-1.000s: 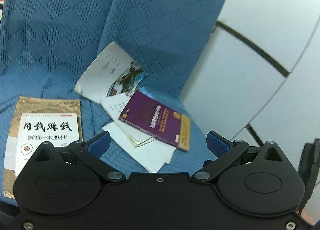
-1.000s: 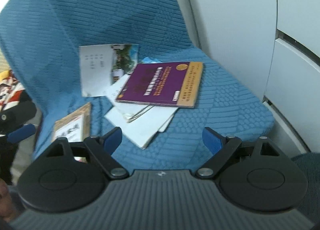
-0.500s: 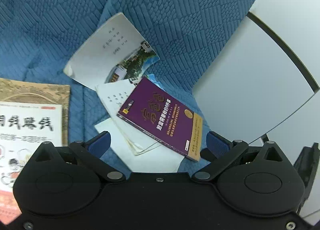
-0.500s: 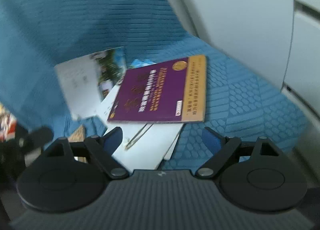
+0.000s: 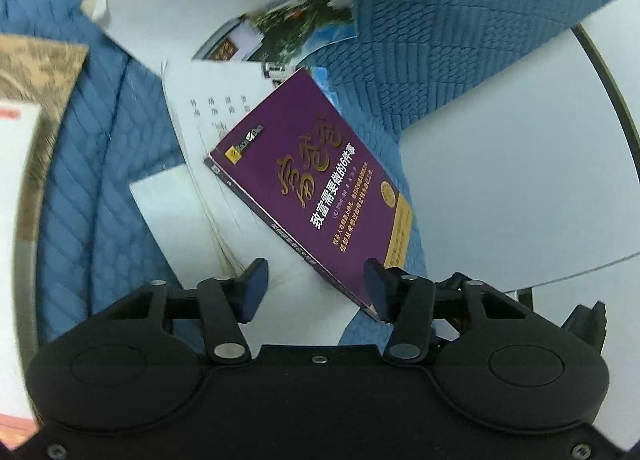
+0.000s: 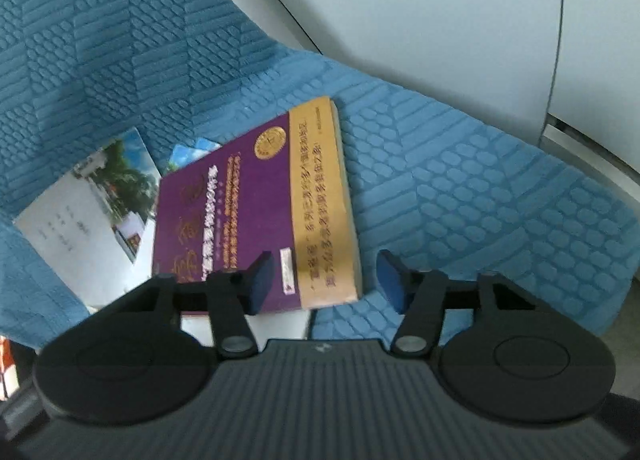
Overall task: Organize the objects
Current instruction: 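Move both grippers to the purple-and-gold book and grip its spine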
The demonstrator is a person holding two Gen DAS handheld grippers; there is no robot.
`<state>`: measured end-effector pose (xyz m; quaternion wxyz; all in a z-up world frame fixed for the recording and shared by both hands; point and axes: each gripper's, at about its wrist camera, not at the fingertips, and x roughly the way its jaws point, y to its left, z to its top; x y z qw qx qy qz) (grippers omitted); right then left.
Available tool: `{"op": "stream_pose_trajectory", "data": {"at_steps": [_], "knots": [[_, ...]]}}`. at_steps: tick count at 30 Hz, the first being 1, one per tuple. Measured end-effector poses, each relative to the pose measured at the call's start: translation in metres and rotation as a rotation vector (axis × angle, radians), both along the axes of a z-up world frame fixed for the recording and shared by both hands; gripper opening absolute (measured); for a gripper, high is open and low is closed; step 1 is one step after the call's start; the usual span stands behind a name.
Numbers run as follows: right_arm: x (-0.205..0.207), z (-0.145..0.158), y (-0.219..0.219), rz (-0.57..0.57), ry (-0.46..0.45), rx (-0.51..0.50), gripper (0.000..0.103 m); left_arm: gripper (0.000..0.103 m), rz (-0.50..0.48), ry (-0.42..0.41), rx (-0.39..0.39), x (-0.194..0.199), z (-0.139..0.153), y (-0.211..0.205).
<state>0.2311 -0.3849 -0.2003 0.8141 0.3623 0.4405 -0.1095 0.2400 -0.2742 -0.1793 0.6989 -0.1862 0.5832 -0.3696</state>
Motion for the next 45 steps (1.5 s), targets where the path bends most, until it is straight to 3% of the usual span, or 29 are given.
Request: {"op": "stream_pose_trajectory", "data": {"at_steps": [3,6,14,22,30,36,40,42,45], "knots": [[0.002,-0.002,-0.001,-0.002,-0.005,-0.005,0.043,0.046,0.013,0.068,-0.028,0.006,-0.01,0.001],[-0.001,-0.003,-0.004,0.002,-0.006,0.028,0.042,0.046,0.035,0.097,-0.058,0.009,-0.015,0.003],[-0.009,-0.021,-0.007,0.036,-0.069,0.363,0.042,0.047,0.102,0.151,-0.094,0.014,-0.02,0.008],[-0.01,-0.025,0.003,0.041,-0.097,0.526,0.043,0.05,0.175,0.245,-0.143,0.014,-0.034,0.016],[-0.007,-0.025,0.015,0.048,-0.108,0.571,0.043,0.051,0.244,0.308,-0.194,0.013,-0.044,0.028],[-0.007,-0.033,0.017,0.027,-0.109,0.665,0.043,0.054,0.327,0.469,-0.267,0.013,-0.064,0.04],[-0.006,-0.032,0.022,0.033,-0.118,0.704,0.043,0.058,0.354,0.529,-0.288,0.01,-0.07,0.043],[-0.008,-0.033,0.021,0.023,-0.121,0.722,0.043,0.056,0.376,0.56,-0.324,0.011,-0.075,0.044],[-0.009,-0.032,0.02,0.021,-0.13,0.738,0.043,0.045,0.397,0.592,-0.352,0.012,-0.08,0.046]]}}
